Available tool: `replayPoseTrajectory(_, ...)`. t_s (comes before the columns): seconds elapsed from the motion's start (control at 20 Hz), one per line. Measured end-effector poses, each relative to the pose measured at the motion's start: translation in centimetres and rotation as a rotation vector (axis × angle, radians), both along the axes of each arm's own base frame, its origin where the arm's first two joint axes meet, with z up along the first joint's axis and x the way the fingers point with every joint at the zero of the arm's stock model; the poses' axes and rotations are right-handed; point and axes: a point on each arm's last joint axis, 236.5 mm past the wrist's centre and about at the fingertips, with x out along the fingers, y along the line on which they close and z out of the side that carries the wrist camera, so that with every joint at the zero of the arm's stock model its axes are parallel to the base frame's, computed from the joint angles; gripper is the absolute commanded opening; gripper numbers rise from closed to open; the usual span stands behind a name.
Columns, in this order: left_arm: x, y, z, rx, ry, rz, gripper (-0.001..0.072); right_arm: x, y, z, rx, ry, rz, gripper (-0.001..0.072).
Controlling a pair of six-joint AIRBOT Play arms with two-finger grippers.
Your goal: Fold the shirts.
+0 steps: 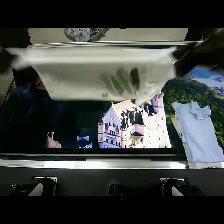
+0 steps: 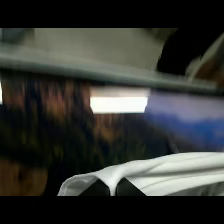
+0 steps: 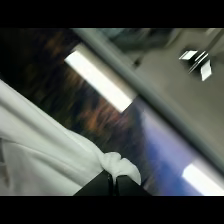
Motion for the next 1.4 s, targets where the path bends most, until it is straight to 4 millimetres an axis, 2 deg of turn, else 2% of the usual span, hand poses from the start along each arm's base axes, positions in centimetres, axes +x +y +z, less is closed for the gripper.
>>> replayPoseTrajectory(0.05, -2.5, -0.1, 4.4, -0.004, -0.113, 0.015, 0.0025, -3.0, -0.6, 5.1, -0.005, -0.146, -0.031, 0.0037)
replayPoseTrajectory(0.1, -5.2, -0.1, 8.2, -0.015, -0.220, 0.033, 0.0024, -6.5, -1.0, 9.2, 0.004, -0.267, -0.055, 0.0037)
replayPoseTrajectory(0.15, -7.6, -0.2, 10.5, -0.017, -0.286, 0.042, 0.0025, -9.4, -1.3, 12.2, 0.011, -0.359, -0.074, 0.0037)
replayPoseTrajectory(0.2, -9.7, -0.4, 12.4, -0.024, -0.343, 0.046, 0.0025, -12.0, -1.5, 14.3, 0.016, -0.430, -0.088, 0.0037)
replayPoseTrajectory(0.3, -12.0, -0.4, 14.1, -0.021, -0.395, 0.060, 0.0024, -15.3, -1.7, 16.4, 0.020, -0.505, -0.101, 0.0037)
replayPoseTrajectory(0.35, -12.5, -0.3, 14.4, -0.019, -0.404, 0.066, 0.0024, -16.2, -1.7, 16.9, 0.023, -0.524, -0.103, 0.0037)
replayPoseTrajectory(0.45, -12.4, 0.0, 14.1, -0.006, -0.395, 0.084, 0.0024, -16.2, -1.7, 16.6, 0.023, -0.504, -0.104, 0.0037)
replayPoseTrajectory(0.55, -10.0, 0.8, 11.3, 0.027, -0.301, 0.105, 0.0025, -14.0, -1.6, 14.5, 0.019, -0.414, -0.097, 0.0038)
replayPoseTrajectory(0.65, -6.2, 1.6, 6.0, 0.054, -0.135, 0.115, 0.0026, -9.6, -1.4, 10.2, 0.001, -0.244, -0.081, 0.0038)
replayPoseTrajectory(0.7, -4.1, 2.0, 2.6, 0.062, -0.034, 0.114, 0.0026, -6.9, -1.3, 6.8, -0.010, -0.124, -0.069, 0.0038)
replayPoseTrajectory(0.75, -1.7, 2.4, -1.6, 0.063, 0.076, 0.114, 0.0026, -4.1, -1.2, 2.9, -0.018, 0.007, -0.056, 0.0038)
replayPoseTrajectory(0.9, 3.6, 3.7, -14.5, 0.045, 0.370, 0.120, 0.0026, 3.3, -0.9, -9.2, -0.024, 0.361, -0.027, 0.0038)
replayPoseTrajectory(1.0, 6.3, 4.8, -23.1, 0.036, 0.528, 0.144, 0.0026, 7.6, -0.2, -16.8, 0.014, 0.539, -0.011, 0.0038)
replayPoseTrajectory(1.15, 8.7, 5.8, -33.4, 0.022, 0.712, 0.171, 0.0027, 12.7, 1.9, -26.0, 0.152, 0.695, 0.014, 0.0039)
replayPoseTrajectory(1.25, 9.2, 5.8, -38.4, -0.002, 0.810, 0.172, 0.0027, 14.5, 3.4, -30.6, 0.265, 0.782, 0.023, 0.0039)
replayPoseTrajectory(1.3, 9.3, 5.7, -40.2, -0.021, 0.848, 0.172, 0.0027, 15.0, 4.1, -32.3, 0.314, 0.822, 0.027, 0.0039)
replayPoseTrajectory(1.4, 9.3, 5.2, -42.6, -0.058, 0.902, 0.167, 0.0052, 15.2, 5.2, -35.2, 0.390, 0.900, 0.033, 0.0051)
